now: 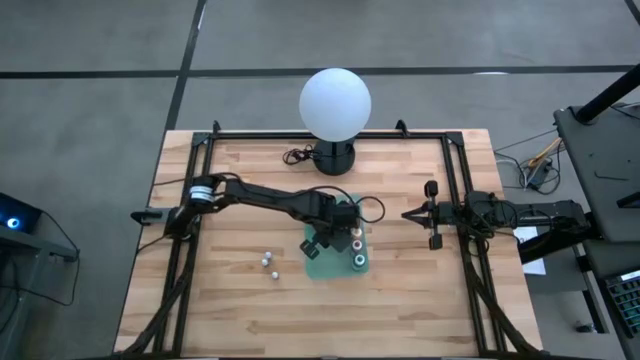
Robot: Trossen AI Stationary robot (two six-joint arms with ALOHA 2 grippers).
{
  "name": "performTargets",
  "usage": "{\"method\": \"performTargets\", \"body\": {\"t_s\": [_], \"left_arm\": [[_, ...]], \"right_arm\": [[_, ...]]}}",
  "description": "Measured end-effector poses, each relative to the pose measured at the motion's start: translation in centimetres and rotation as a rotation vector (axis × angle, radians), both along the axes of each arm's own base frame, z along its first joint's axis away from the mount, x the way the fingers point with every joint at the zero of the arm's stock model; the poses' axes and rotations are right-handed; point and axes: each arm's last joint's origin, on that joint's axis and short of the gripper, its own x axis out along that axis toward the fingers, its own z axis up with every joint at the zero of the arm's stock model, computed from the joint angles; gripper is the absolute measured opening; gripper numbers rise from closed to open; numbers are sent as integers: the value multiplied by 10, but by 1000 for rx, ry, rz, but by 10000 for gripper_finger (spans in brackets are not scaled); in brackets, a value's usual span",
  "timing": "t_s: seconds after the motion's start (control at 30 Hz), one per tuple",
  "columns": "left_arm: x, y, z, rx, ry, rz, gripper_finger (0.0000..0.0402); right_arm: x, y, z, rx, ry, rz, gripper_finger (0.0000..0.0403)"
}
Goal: Pick & Place food coloring
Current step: Put the left small blue food coloring bottle into the green bin
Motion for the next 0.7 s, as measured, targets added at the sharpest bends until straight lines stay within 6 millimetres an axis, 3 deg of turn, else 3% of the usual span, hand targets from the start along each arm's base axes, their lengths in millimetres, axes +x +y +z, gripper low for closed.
{"method": "performTargets", "body": {"t_s": [0.2,0.7], "left_arm": [[3,0,-10,10,60,1,42],[9,0,-12,26,83,4,42]], "right_arm": [[0,0,0,2,2,-1,9],[0,0,0,0,1,0,9]]}}
